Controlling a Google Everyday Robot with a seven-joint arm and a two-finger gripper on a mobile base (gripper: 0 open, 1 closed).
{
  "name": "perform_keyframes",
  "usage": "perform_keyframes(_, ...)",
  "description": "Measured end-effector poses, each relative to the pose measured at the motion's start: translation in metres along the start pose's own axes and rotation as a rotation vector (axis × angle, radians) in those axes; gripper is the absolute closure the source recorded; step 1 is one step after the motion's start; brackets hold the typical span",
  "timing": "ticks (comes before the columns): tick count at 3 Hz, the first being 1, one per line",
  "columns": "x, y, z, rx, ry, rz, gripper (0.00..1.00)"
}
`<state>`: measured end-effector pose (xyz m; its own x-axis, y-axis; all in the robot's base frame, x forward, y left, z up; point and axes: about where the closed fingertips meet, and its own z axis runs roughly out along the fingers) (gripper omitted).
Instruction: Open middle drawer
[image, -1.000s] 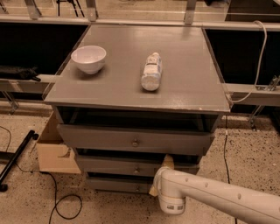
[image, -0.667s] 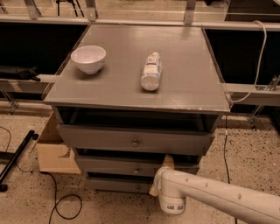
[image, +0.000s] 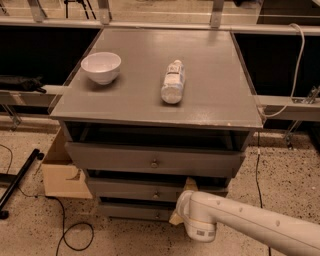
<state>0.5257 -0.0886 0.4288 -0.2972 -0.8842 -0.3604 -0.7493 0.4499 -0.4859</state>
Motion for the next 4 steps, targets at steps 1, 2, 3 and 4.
perform_keyframes(1,-0.003,0.005,0.001,-0.021,-0.048,-0.033,0.0)
perform_keyframes(2,-0.003,0.005,0.001,-0.021,-0.048,-0.033,0.0)
perform_keyframes(3,-0.007,-0.001,0.005,0.0,-0.028,-0.035,0.0)
perform_keyframes(4,-0.014,-0.014,0.011,0.036,-0.003,-0.053,0.0)
